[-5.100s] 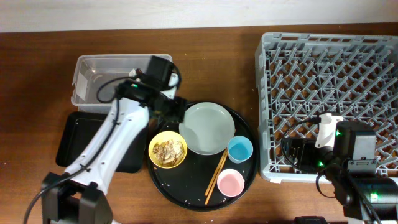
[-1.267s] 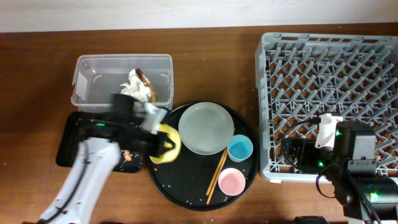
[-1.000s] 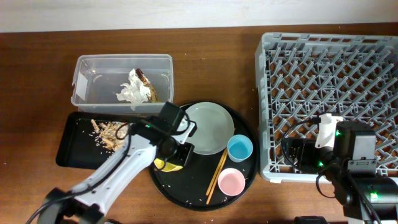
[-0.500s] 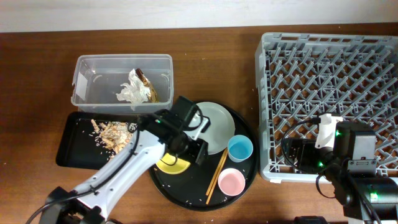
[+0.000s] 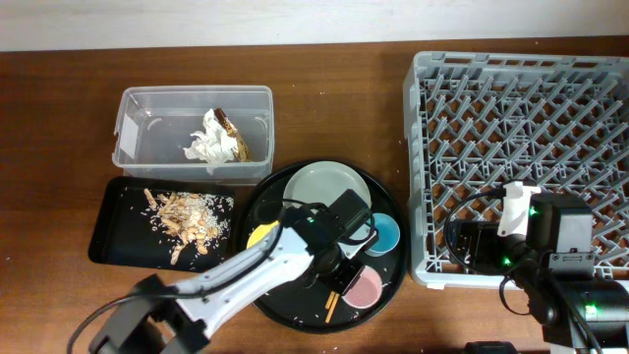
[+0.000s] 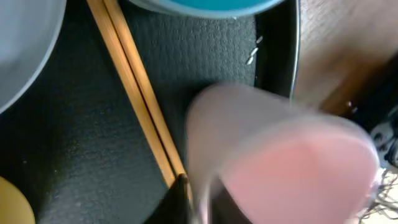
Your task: Sort waste into correct bins and load items into the dishwasher rack
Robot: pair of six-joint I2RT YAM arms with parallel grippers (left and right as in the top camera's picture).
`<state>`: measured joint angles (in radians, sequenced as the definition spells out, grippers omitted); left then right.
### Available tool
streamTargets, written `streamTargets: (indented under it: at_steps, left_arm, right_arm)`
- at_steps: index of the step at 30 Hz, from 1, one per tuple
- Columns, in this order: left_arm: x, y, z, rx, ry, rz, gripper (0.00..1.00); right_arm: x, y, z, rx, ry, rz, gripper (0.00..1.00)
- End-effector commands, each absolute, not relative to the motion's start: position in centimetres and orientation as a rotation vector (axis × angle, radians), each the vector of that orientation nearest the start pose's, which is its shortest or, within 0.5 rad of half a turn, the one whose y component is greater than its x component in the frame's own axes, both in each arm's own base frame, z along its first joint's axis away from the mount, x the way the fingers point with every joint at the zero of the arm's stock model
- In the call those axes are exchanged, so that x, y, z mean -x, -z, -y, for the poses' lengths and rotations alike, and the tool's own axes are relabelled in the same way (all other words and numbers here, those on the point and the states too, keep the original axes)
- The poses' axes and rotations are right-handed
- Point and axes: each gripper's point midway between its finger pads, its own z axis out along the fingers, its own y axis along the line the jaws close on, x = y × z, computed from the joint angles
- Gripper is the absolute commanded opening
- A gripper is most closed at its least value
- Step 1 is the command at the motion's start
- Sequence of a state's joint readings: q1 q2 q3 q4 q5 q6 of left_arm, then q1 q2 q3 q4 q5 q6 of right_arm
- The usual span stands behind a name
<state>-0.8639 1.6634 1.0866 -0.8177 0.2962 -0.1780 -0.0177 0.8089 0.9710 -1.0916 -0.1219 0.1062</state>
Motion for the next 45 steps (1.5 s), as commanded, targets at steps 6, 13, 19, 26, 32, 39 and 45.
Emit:
streamTargets:
  at_steps: [6,13,19,26,32,39,45]
  left_arm:
    - [-19.9,-10.5,26.1,-0.937,0.55,-2.878,0.0]
    - [-28.8,-20.6,23.1,-0.456,0.981,-2.544,0.0]
    - [-29.8,-22.4,26.0,-0.552,1.682,-2.342,0.0]
    - [-29.1,-22.9,27.1,-0.649,1.986,-2.207,0.0]
    - [-28.5,-23.0,27.7,-0.666,2.004,-2.21,0.0]
    - [-28.6,-23.1,27.8,-0.68,1.998,-2.197,0.0]
    - [-28.6,-23.1,27.8,-0.68,1.998,-2.198,0.0]
  right_arm:
    - [-21.6,-21.2,-1.6,-0.107,-0.175,-2.487,0.98]
    - [-22.6,-19.8,-3.2,-0.08,-0.298,-2.56,0.98]
    - [-23.6,-21.5,-13.1,0.415,-1.109,-2.392,0.98]
    - [-26.3,-22.8,-15.4,0.593,-1.351,-2.145,0.98]
    - [-26.7,-24.8,-16.6,0.676,-1.524,-1.957,0.98]
    - [-25.6,-25.4,-18.1,0.744,-1.591,-1.916,0.83]
    - [-25.6,-25.4,-18.1,0.746,-1.589,-1.913,0.65]
